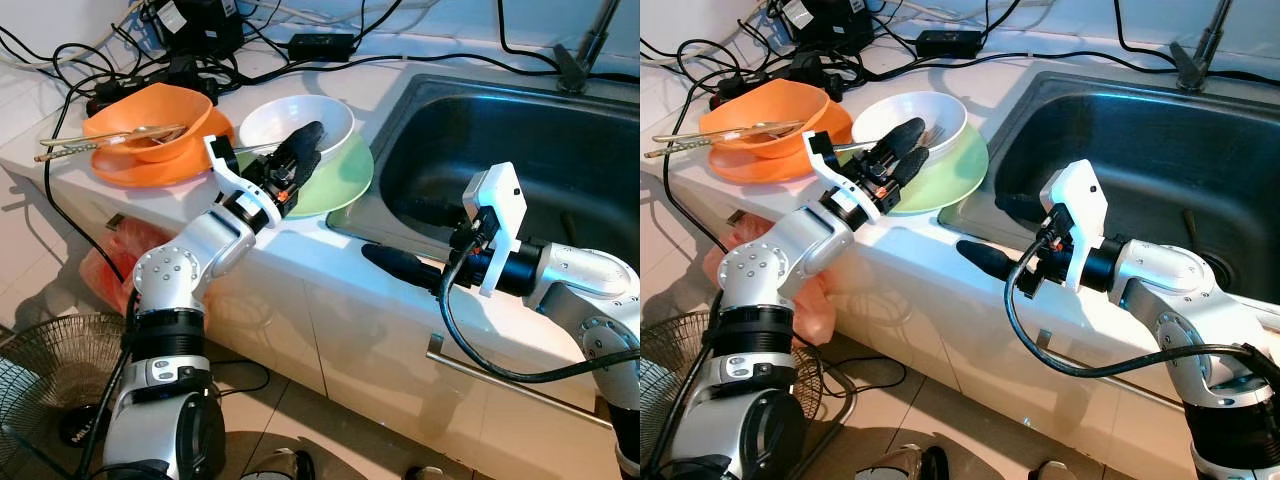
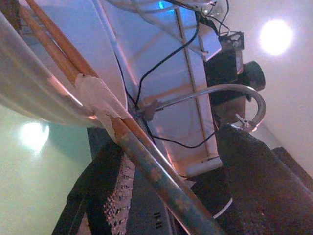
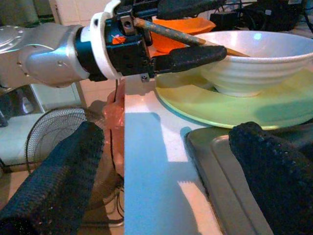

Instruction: Kitchen organization

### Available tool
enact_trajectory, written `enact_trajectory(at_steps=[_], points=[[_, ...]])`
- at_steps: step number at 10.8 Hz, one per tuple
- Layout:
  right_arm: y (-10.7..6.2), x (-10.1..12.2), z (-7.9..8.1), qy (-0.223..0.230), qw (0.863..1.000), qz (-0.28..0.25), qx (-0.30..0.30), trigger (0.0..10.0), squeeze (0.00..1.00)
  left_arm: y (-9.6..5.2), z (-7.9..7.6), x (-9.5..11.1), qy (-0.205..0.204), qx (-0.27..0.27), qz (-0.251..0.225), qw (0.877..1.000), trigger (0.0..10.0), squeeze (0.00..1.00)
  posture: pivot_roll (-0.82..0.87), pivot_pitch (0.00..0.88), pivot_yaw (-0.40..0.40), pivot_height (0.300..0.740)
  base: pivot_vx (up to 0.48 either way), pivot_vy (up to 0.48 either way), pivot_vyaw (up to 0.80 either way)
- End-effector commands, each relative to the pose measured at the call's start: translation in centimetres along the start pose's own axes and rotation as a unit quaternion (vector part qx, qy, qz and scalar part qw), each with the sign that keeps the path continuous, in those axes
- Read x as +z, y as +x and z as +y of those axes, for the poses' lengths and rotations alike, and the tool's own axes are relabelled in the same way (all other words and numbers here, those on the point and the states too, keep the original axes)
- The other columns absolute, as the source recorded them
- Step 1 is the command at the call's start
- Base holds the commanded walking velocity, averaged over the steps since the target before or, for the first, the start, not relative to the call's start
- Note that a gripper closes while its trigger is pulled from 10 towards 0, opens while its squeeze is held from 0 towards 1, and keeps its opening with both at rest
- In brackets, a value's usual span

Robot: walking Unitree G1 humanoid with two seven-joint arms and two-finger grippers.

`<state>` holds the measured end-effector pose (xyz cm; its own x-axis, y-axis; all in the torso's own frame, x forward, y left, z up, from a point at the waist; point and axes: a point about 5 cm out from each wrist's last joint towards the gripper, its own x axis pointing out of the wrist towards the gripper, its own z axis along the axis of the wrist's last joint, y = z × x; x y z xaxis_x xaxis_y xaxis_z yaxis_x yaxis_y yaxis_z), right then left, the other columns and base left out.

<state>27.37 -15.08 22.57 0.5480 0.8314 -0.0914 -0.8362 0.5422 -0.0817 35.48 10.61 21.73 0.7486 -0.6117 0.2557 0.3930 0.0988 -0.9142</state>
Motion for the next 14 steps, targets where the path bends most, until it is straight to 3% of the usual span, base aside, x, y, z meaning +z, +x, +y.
enact_trajectory(at_steps=[1,5,9,12,14], points=[[0.3,0.4,0.1,-0.012,1.000,-0.003,0.003,10.0,0.00,-0.2,0.8,-0.7,0.002,0.022,0.021,1.000,0.0,0.00,-0.04,0.105,0.119,0.740,0.000,0.000,0.00],[0.4,0.5,-0.3,-0.016,1.000,-0.007,-0.006,10.0,0.00,0.1,0.1,-1.4,0.014,0.006,0.036,0.999,0.0,0.00,-0.04,0.095,0.128,0.740,0.000,0.000,0.00],[0.3,0.5,-0.5,-0.019,1.000,-0.010,-0.015,10.0,0.00,0.5,-1.2,-3.2,0.101,-0.012,0.076,0.992,0.0,0.00,-0.03,0.091,0.129,0.740,0.000,0.000,0.00],[0.4,0.6,-0.7,-0.019,0.999,-0.014,-0.021,10.0,0.00,0.5,-1.9,-4.4,0.179,-0.032,0.107,0.977,0.0,0.00,-0.03,0.091,0.129,0.740,0.000,0.000,0.00],[0.2,0.5,-1.4,-0.009,0.999,-0.022,-0.044,10.0,0.00,0.2,-2.7,-5.3,0.221,-0.074,0.151,0.961,0.0,0.00,-0.04,0.096,0.126,0.740,0.000,0.000,0.00]])
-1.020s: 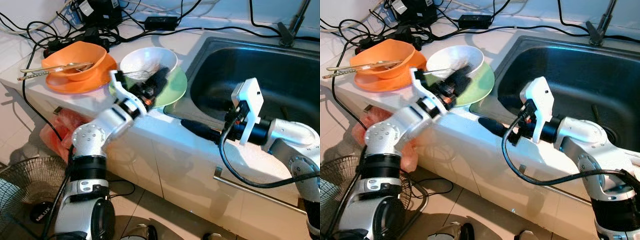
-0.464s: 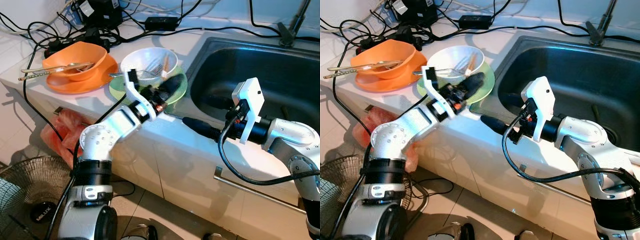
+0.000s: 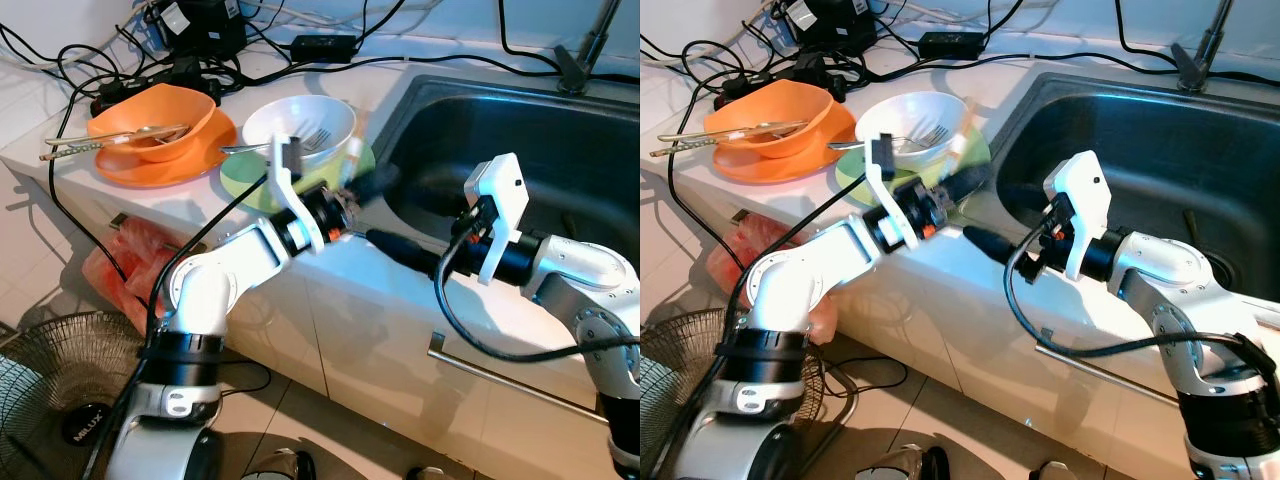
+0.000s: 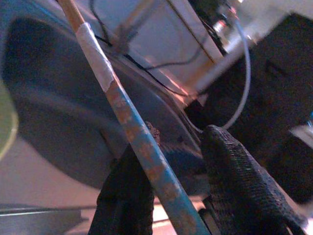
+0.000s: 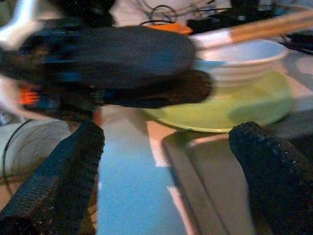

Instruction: Kitchen organization

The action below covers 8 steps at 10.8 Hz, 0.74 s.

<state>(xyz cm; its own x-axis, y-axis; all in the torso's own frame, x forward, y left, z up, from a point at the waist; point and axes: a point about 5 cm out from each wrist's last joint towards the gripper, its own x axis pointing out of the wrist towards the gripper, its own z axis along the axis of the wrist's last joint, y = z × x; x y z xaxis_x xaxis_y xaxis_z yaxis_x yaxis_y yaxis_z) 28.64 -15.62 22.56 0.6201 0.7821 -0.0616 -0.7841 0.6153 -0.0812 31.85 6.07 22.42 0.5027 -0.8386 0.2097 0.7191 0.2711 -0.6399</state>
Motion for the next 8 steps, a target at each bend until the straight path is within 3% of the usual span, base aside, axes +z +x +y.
enact_trajectory(at_steps=[1,4,6,8], points=[[-0.1,0.6,-0.4,-0.001,1.000,-0.018,-0.009,10.0,0.00,-0.4,-0.3,0.3,0.025,-0.015,0.013,0.999,0.0,0.00,-0.04,0.098,0.125,0.740,0.000,0.000,0.00],[-1.5,1.2,-2.1,0.084,0.994,-0.074,-0.021,10.0,0.00,-2.3,0.2,1.8,0.057,-0.031,0.027,0.998,0.0,0.00,-0.03,0.111,0.124,0.740,0.000,0.000,0.00],[-2.4,1.3,-4.2,0.149,0.981,-0.114,-0.056,10.0,0.00,-3.1,0.1,1.7,0.063,-0.052,0.051,0.995,0.0,0.00,-0.03,0.122,0.119,0.740,0.000,0.000,0.00],[-1.7,1.5,-4.0,0.195,0.970,-0.132,-0.049,10.0,0.00,-3.3,0.0,0.9,0.057,-0.068,0.073,0.993,0.0,0.00,-0.02,0.134,0.122,0.740,0.000,0.000,0.00]])
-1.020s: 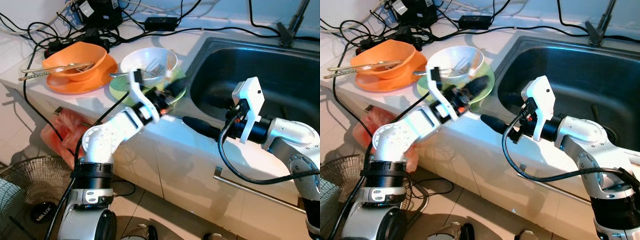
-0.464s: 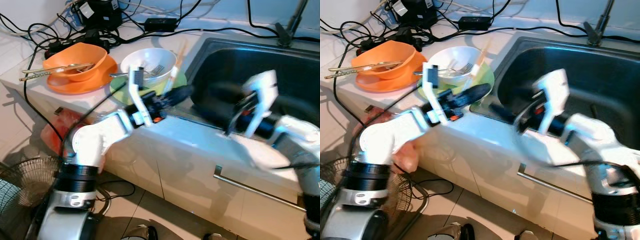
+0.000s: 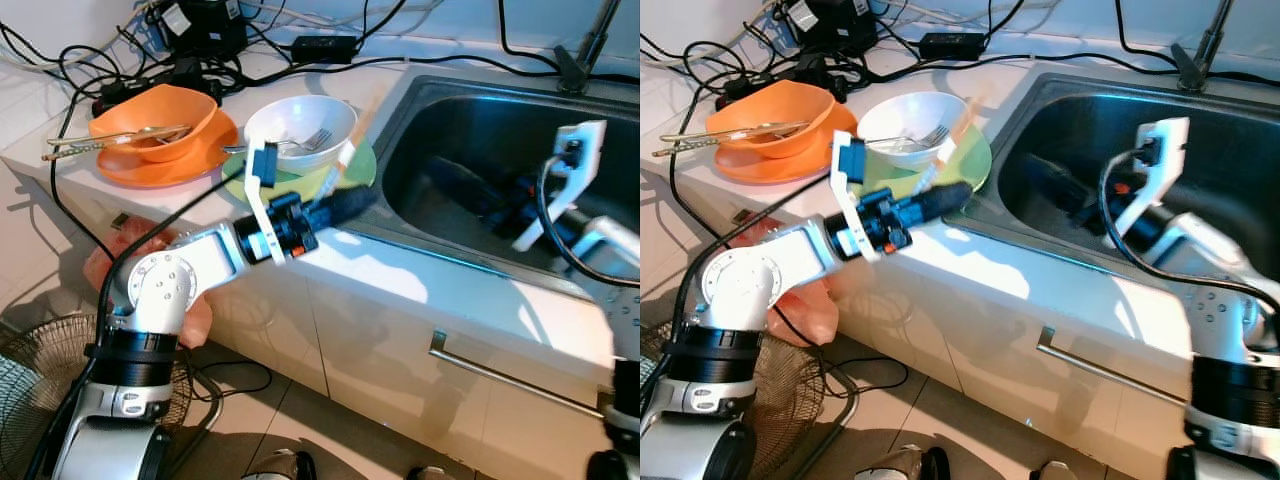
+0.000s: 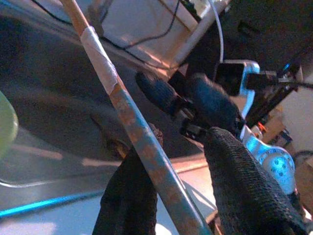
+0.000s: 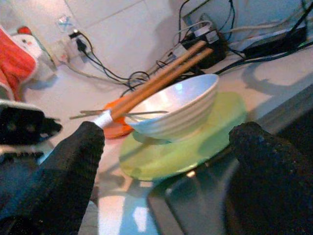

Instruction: Kitchen organization

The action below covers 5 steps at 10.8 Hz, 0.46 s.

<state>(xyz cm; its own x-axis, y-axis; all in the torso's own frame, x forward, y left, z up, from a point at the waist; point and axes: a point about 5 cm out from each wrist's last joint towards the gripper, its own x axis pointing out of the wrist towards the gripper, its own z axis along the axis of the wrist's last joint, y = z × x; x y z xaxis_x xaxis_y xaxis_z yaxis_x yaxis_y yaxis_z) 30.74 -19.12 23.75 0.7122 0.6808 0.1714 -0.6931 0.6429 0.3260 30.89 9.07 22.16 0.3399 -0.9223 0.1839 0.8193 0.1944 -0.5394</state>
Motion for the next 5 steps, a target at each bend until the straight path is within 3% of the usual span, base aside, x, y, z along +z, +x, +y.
enact_trajectory(at_steps=[1,5], points=[[0.5,0.6,0.8,0.012,1.000,-0.011,0.017,10.0,0.00,-0.1,-0.4,-0.5,0.005,-0.014,0.024,1.000,0.0,0.00,-0.02,0.140,0.125,0.740,0.000,0.000,0.00],[2.0,0.3,1.8,0.056,0.998,0.003,0.039,10.0,0.00,1.2,-1.4,-1.8,-0.002,-0.055,0.051,0.997,0.0,0.00,-0.03,0.152,0.127,0.740,0.000,0.000,0.00]])
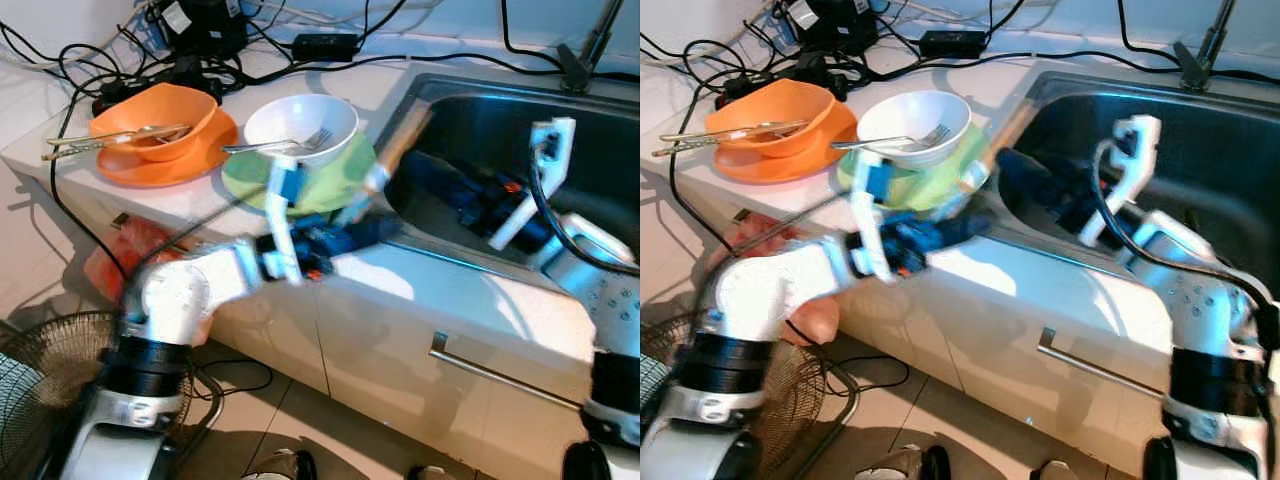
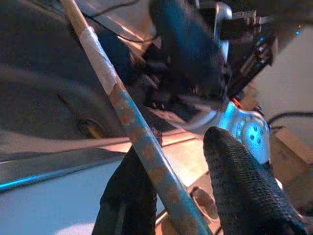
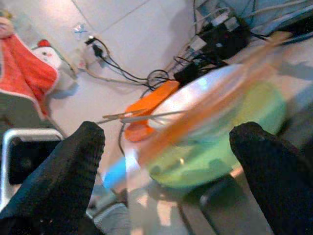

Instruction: Kitchen organization

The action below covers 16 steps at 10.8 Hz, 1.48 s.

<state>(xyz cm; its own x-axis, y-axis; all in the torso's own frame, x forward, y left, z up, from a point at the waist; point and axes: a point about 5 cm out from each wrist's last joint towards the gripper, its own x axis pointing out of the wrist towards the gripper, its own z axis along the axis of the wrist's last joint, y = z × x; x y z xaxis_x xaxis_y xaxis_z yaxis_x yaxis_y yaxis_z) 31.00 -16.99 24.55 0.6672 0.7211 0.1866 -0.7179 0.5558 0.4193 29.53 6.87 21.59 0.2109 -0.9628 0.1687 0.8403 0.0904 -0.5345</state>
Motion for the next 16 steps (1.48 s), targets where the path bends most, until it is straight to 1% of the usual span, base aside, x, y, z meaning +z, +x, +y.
enact_trajectory(at_steps=[1,3,7,8,11,16], points=[[0.6,0.2,0.6,0.007,1.000,0.006,0.014,10.0,0.00,0.0,-0.3,-0.1,0.007,-0.007,0.010,1.000,0.0,0.00,-0.03,0.153,0.128,0.740,0.000,0.000,0.00],[1.5,0.1,0.8,0.012,0.999,0.018,0.027,10.0,0.00,0.3,-0.6,-0.2,0.007,-0.015,0.013,1.000,0.0,0.00,-0.02,0.157,0.129,0.740,0.000,0.000,0.00],[3.1,-0.4,1.4,0.038,0.997,0.039,0.052,10.0,0.00,0.6,-0.7,-0.3,0.007,-0.021,0.016,1.000,0.0,0.00,-0.02,0.163,0.127,0.740,0.000,0.000,0.00],[3.3,-0.4,1.5,0.038,0.997,0.039,0.054,0.0,0.00,0.6,-0.7,-0.4,0.007,-0.021,0.017,1.000,0.0,0.00,-0.02,0.163,0.127,0.740,0.000,0.000,0.00],[3.5,-0.4,1.3,0.042,0.997,0.041,0.052,0.0,0.00,0.5,-0.6,-0.3,0.008,-0.017,0.015,1.000,0.0,0.00,-0.02,0.160,0.124,0.740,0.000,0.000,0.00],[3.2,-0.4,0.9,0.043,0.997,0.039,0.040,0.0,0.00,0.5,-0.5,0.0,0.010,-0.017,0.009,1.000,0.0,0.00,-0.02,0.151,0.126,0.740,0.000,0.000,0.00]])
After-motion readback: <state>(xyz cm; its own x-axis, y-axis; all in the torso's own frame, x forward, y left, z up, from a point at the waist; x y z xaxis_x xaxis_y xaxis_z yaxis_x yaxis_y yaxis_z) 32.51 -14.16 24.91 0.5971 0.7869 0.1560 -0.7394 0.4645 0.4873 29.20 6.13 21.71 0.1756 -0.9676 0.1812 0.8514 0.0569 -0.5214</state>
